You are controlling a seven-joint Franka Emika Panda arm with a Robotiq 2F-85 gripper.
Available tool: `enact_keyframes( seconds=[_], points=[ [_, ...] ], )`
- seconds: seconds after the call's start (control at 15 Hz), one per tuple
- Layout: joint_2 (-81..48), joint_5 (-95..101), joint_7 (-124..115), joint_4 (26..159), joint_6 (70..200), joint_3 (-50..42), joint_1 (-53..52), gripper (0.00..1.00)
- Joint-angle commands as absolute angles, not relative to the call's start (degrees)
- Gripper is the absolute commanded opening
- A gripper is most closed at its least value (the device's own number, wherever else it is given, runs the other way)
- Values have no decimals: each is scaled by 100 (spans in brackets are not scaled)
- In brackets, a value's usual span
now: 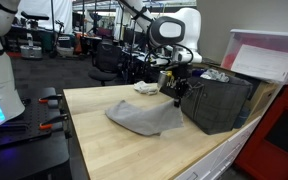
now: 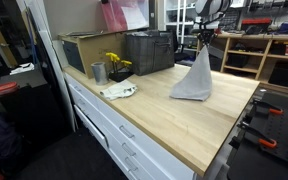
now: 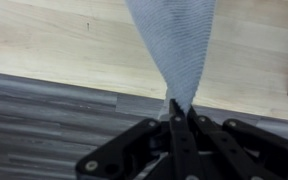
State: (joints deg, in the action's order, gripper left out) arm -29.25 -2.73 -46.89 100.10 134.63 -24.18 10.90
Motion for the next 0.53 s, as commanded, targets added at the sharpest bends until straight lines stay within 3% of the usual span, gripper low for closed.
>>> enact_keyframes(
  seconds=[0.0,0.47],
  points=[
    [-3040,503,-5160,9800,13601,-2478,765,1],
    [-3218,1163,-5231,9320,13440,-2223,540,1]
  ],
)
